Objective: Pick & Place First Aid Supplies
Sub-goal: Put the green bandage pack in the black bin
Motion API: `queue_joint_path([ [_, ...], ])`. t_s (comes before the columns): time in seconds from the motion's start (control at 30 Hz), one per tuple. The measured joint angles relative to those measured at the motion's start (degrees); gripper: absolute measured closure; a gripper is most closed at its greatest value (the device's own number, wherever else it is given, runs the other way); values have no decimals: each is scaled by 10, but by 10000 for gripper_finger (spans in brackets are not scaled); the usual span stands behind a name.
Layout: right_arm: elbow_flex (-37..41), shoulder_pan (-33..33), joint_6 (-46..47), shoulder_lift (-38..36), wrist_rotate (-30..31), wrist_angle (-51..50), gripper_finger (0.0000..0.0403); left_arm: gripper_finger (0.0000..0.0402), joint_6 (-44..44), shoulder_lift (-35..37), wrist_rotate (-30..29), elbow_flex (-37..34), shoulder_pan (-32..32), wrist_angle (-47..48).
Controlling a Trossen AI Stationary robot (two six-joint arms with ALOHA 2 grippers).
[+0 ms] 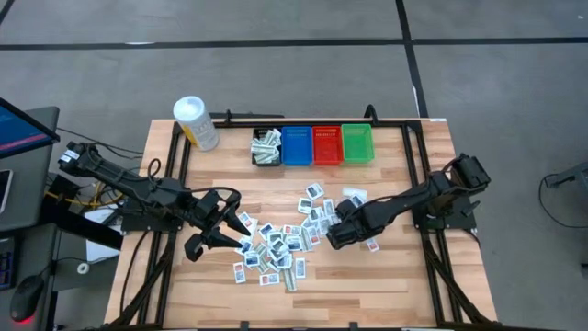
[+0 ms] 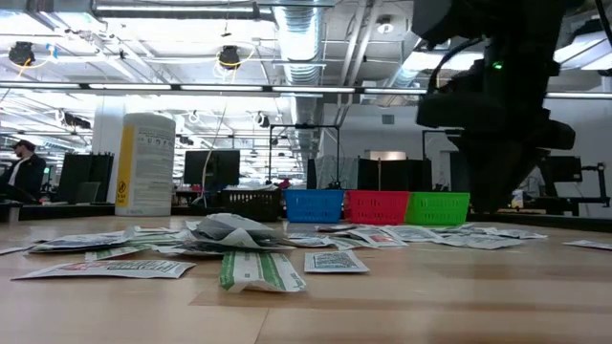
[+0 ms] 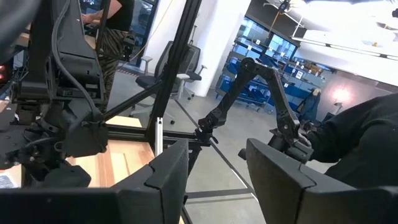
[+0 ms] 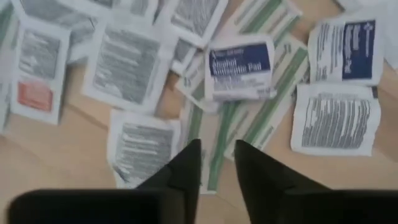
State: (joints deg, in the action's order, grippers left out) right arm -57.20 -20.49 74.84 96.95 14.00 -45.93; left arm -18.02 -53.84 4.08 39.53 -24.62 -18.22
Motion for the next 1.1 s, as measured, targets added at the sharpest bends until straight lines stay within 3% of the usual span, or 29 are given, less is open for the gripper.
queue_joint_path([
  [0.2,9,-8,-12,24,-51,43,238,238,0,0,0,0,0,-1],
  [0.43,7,-17,17,53,-55,47,222,238,-2,0,0,0,0,-1],
  [0.67,7,-16,22,60,-59,46,244,238,-2,0,0,0,0,0],
  [1.1,6,-19,28,47,-65,41,322,238,-2,0,0,0,0,0],
])
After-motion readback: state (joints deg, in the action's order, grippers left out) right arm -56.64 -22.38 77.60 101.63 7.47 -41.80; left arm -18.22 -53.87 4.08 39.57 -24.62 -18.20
